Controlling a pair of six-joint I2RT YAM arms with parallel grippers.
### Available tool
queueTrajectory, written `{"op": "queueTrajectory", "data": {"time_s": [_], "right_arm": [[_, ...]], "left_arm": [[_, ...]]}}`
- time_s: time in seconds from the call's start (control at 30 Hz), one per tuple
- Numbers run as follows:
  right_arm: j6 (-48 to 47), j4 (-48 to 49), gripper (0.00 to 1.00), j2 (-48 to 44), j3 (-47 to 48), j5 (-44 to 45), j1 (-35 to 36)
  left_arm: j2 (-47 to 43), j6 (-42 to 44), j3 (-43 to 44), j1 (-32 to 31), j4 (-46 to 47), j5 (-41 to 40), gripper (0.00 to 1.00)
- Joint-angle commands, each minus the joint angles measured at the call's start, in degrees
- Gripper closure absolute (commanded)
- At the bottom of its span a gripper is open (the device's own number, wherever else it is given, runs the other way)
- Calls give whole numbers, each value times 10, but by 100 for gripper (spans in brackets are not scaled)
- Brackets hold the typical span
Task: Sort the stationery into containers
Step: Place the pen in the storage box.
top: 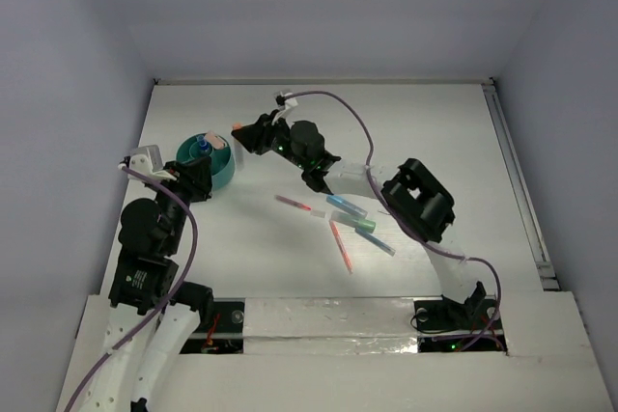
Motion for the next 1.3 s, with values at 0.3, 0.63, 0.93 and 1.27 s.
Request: {"op": "queueTrajectory", "data": {"time_s": [0.3,0.63,0.93,1.27], "right_arm": [[66,169,79,112,141,10,25],[59,130,77,180,207,26,41],[23,112,74,188,191,36,47],[-4,121,57,172,139,36,47]], "left_arm": [[3,-2,13,3,22,7,84],[0,0,12,3,22,11,84],[0,-1,10,3,24,19,84],[-1,-1,10,3,24,18,84]]}}
